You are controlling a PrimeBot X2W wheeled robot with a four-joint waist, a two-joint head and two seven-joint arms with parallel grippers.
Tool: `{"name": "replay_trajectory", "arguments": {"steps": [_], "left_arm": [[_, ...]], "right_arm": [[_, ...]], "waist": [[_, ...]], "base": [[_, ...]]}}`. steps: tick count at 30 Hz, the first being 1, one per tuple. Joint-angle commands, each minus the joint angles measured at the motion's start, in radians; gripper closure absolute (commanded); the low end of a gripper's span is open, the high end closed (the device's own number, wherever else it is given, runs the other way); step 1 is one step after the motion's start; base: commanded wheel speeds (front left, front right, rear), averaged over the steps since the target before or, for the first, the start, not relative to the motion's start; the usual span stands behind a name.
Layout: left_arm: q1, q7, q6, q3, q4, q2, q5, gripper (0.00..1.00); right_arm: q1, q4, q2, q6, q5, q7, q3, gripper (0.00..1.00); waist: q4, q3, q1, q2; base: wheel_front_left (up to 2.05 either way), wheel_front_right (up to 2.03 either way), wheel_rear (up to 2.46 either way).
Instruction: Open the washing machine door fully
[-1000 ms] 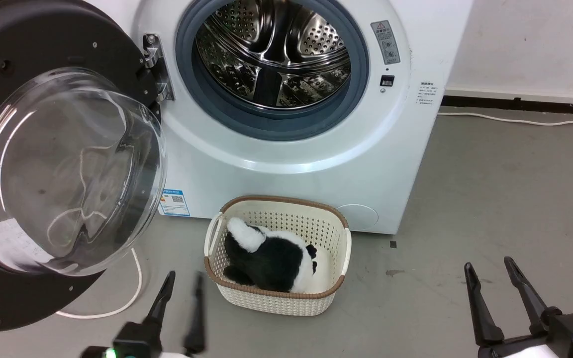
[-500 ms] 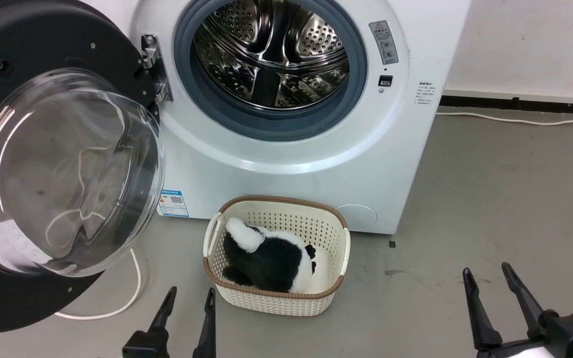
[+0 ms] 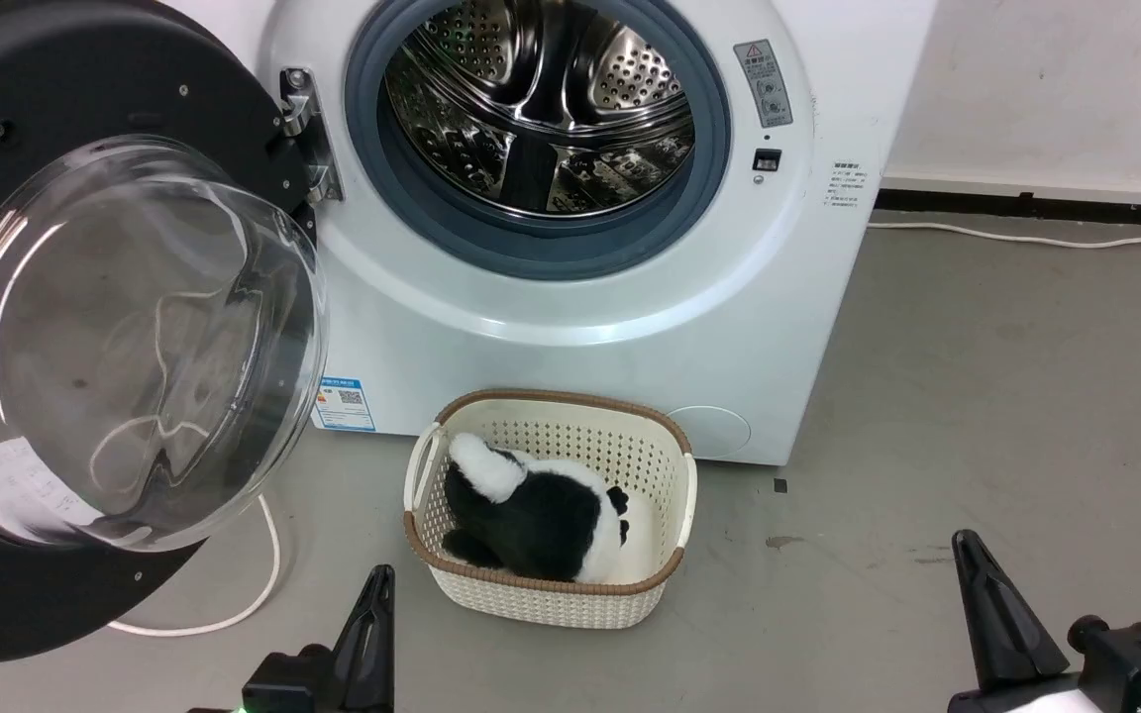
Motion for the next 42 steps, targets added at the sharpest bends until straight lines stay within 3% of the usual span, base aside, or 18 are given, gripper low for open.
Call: {"name": "replay_trajectory", "arguments": {"steps": [1, 42], "left_arm": [[-0.004, 0.005, -0.007, 0.009, -0.005, -0.004, 0.01, 1.0], [-0.027, 0.086, -0.048, 0.088, -0.039, -0.033, 0.084, 1.0]], "right_arm": [[-0.005, -0.001, 0.0, 0.0, -0.005, 0.006, 0.002, 1.0], [-0.036, -0.011, 0.002, 0.0, -0.033, 0.08, 0.02, 1.0]], "waist": [[-0.001, 0.0, -0.0001, -0.0001], [-0.016, 0.008, -0.0001, -0.0001]], "base": [[0.0, 0.0, 0.0], [0.0, 0.0, 0.0]]}}
